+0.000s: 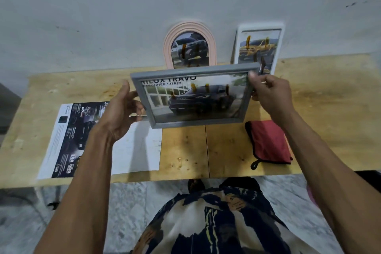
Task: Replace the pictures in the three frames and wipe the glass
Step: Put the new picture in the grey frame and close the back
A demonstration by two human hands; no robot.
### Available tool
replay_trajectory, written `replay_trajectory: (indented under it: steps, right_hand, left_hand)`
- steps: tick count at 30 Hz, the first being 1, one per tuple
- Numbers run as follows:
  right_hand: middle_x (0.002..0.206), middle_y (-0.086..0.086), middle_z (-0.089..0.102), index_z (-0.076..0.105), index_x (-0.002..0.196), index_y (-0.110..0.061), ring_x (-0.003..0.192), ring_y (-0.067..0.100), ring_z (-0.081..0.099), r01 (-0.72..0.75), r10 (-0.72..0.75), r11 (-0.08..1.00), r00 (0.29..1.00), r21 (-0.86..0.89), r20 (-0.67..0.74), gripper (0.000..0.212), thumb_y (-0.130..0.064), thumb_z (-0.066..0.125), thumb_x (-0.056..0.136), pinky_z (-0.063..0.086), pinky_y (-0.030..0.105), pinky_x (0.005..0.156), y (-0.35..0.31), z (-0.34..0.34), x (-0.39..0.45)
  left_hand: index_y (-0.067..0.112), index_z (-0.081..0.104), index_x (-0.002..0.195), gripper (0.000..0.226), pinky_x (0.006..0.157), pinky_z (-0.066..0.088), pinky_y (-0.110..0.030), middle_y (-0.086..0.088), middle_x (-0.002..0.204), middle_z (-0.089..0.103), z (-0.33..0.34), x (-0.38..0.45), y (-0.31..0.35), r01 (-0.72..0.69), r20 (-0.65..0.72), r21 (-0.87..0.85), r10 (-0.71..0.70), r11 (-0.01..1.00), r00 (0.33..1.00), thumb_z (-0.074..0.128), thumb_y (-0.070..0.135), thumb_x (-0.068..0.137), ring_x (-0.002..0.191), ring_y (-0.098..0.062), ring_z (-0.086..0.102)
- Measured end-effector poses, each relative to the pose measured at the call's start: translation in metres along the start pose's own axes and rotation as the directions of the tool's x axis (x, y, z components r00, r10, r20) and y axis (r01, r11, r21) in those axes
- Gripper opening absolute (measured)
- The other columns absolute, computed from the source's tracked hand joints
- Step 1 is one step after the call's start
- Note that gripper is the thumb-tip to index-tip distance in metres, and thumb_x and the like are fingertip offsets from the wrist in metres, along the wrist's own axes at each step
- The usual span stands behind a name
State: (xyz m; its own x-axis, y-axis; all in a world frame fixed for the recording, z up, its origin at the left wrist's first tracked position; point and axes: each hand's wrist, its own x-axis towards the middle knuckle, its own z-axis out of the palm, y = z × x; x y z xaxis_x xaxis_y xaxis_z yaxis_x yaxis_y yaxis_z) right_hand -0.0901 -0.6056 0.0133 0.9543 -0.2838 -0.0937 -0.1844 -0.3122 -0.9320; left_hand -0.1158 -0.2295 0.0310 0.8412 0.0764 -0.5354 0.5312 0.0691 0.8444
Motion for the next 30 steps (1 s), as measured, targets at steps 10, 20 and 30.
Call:
replay_trajectory:
  steps: [10, 20, 30]
  right_hand:
    - [0.076, -0.002, 0.072, 0.071, 0.066, -0.028, 0.077, 0.023, 0.070, -0.187, 0.187, 0.980, 0.982, -0.061, -0.015, 0.047, -0.075, 0.070, 0.066, 0.058, 0.052, 0.072, 0.028, 0.019, -0.010]
    - [0.112, -0.004, 0.056, 0.046, 0.141, -0.010, 0.078, 0.001, 0.053, -0.372, 0.388, 0.918, 0.913, -0.136, 0.127, 0.042, -0.017, 0.051, 0.100, 0.043, 0.013, 0.058, 0.116, 0.037, -0.079]
    - [0.119, 0.009, 0.064, 0.050, 0.140, -0.010, 0.098, 0.023, 0.061, -0.436, 0.451, 0.880, 0.891, -0.188, 0.044, 0.043, -0.017, 0.048, 0.097, 0.048, 0.032, 0.079, 0.144, 0.039, -0.090]
  left_hand:
    - [0.022, 0.063, 0.075, 0.034, 0.070, 0.039, -0.031, -0.007, 0.073, 0.052, 0.031, 0.012, -0.062, -0.012, -0.348, -0.005, 0.009, 1.000, 0.937, 0.049, 0.037, 0.101, 0.071, -0.019, 0.046]
    - [0.007, 0.067, 0.108, 0.028, 0.063, 0.044, -0.028, -0.005, 0.080, 0.060, 0.043, 0.028, -0.115, 0.183, -0.466, -0.051, -0.185, 0.982, 0.865, 0.060, 0.031, 0.098, 0.063, -0.016, 0.048]
    - [0.009, 0.069, 0.104, 0.020, 0.090, 0.056, -0.050, -0.015, 0.105, 0.070, 0.053, 0.032, -0.147, 0.292, -0.324, 0.287, -0.195, 0.912, 0.926, 0.054, 0.016, 0.094, 0.095, -0.033, 0.066]
